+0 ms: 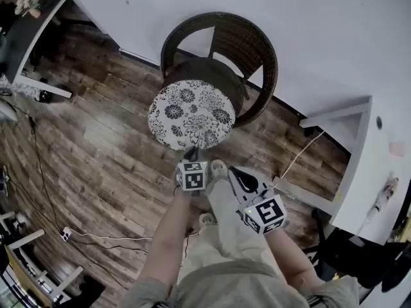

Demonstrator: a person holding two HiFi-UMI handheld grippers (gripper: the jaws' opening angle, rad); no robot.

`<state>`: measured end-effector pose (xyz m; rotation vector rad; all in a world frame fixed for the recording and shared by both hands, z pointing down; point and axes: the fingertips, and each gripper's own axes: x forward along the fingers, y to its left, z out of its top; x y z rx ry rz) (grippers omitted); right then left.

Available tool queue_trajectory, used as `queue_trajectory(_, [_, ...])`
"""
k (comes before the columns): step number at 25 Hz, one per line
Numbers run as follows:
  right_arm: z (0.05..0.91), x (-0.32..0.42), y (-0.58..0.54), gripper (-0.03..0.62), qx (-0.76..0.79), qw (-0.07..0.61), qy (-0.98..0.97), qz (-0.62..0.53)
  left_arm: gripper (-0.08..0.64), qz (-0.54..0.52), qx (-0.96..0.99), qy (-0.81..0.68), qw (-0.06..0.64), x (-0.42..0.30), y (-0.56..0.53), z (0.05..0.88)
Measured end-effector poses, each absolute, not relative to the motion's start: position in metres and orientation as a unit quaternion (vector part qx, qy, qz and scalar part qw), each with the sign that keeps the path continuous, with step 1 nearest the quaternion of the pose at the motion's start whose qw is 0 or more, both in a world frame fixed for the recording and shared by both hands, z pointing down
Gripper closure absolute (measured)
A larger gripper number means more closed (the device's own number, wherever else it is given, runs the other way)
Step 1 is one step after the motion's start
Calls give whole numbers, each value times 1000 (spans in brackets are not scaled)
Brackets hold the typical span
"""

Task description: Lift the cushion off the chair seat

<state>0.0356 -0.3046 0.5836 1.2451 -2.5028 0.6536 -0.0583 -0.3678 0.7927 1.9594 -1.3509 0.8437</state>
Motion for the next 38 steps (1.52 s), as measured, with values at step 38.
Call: queue_trajectory(38, [403, 12, -118, 592, 473, 74, -873, 99, 528, 116, 789, -563, 214, -124, -162, 472])
